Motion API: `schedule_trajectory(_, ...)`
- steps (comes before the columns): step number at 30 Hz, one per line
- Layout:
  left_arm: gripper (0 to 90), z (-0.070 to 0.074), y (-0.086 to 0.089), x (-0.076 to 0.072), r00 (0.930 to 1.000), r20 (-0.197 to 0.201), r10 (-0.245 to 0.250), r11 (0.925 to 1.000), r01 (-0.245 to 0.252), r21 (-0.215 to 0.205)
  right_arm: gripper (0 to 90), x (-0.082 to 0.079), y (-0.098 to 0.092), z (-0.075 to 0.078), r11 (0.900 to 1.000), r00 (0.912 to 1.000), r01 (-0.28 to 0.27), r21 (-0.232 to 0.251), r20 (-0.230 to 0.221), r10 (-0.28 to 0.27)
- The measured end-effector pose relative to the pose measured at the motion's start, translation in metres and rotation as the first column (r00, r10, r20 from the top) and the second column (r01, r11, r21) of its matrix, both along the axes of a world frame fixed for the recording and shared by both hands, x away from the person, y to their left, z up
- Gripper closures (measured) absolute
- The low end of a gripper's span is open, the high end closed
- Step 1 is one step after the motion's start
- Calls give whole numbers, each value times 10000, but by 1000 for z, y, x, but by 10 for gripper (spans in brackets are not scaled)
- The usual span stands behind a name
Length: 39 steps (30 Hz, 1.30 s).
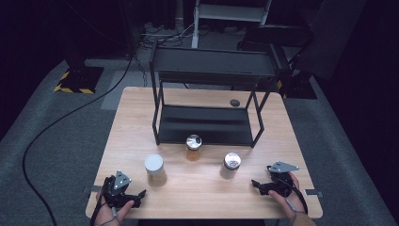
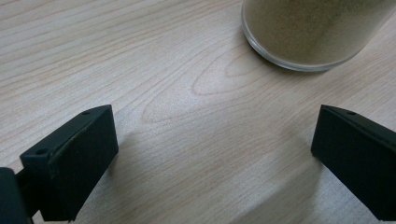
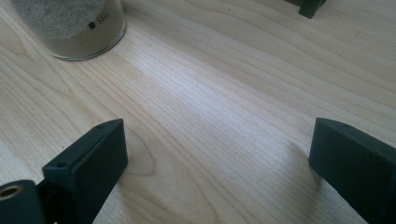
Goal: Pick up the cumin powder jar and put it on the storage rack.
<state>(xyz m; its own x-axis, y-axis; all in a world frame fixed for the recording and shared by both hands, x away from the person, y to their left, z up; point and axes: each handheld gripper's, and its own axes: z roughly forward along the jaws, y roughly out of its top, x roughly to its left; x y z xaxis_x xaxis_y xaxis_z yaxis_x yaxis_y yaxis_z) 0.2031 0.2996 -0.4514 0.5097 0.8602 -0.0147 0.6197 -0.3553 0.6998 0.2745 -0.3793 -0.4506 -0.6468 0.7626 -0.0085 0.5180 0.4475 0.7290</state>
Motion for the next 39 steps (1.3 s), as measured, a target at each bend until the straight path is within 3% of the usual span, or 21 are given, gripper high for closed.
schedule_trajectory(8,48,5,3,2,9995,142,-286,9996,287,-73,46,-1,0,0,10000,10000,41,-3,19,-41)
schedule_trajectory(16,49,16,4,-11,9933,1080,-401,9979,454,-471,46,-1,0,0,10000,10000,45,-2,17,-45)
schedule_trajectory(19,49,21,8,-20,9860,1614,-410,9956,539,-761,46,-1,0,0,10000,10000,45,4,16,-45)
schedule_trajectory(23,49,22,10,-24,9812,1886,-401,9937,590,-957,47,-1,0,0,10000,10000,50,14,15,-50)
schedule_trajectory(30,48,26,14,-33,9652,2588,-371,9877,748,-1376,47,-1,0,0,10000,10000,60,14,16,-60)
schedule_trajectory(34,48,28,13,-38,9594,2805,-299,9881,706,-1363,47,-2,0,0,10000,10000,68,14,16,-69)
schedule_trajectory(39,48,28,14,-39,9569,2895,-221,9872,666,-1449,47,-2,0,0,10000,10000,83,16,15,-83)
